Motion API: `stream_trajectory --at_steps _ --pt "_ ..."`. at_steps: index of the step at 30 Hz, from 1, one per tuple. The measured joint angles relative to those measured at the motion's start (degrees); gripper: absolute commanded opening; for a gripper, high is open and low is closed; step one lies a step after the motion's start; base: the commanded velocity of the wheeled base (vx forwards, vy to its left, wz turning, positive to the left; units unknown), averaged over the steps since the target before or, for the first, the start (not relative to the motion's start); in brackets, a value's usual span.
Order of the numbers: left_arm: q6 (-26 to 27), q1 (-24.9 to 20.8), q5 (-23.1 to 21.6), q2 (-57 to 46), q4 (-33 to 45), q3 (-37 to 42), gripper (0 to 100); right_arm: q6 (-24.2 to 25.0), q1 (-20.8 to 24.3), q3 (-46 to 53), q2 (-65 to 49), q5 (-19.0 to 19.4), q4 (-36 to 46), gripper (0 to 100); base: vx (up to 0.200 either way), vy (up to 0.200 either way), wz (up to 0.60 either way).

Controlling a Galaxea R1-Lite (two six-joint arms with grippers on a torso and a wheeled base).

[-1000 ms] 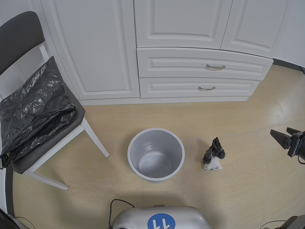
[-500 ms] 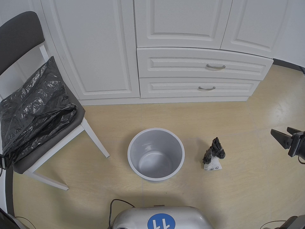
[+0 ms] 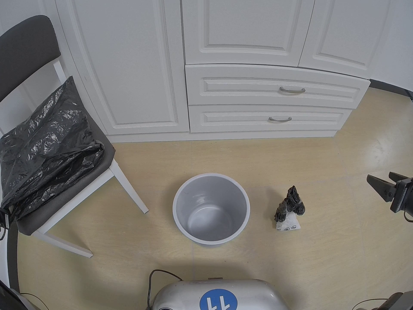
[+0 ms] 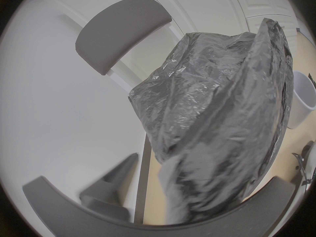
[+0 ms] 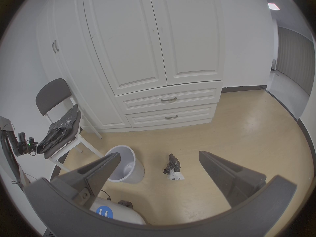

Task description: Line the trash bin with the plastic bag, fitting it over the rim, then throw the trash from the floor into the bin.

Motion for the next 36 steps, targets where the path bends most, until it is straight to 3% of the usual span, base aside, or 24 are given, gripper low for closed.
stream_trajectory --at_steps 10,18,27,36 --pt "-2.11 -1.43 -3.52 -0.88 -0.65 1.90 0 -0.27 -0.02 0.20 -0.06 -0.02 0.02 100 0.000 0.000 0.00" --pt "-13.14 -8.05 -6.86 -7.89 -2.38 3.39 0 -0.28 0.13 0.10 0.05 -0.07 0.00 100 0.000 0.000 0.00" --pt "-24.88 -28.81 -6.00 -18.19 -2.13 2.15 0 -0.28 3.44 0.20 0.07 -0.73 -1.05 100 0.000 0.000 0.00" --pt "-32.27 -53.02 3.45 -23.02 -2.05 -2.12 0 -0.13 11.52 1.43 0.74 -5.86 -2.69 100 0.000 0.000 0.00"
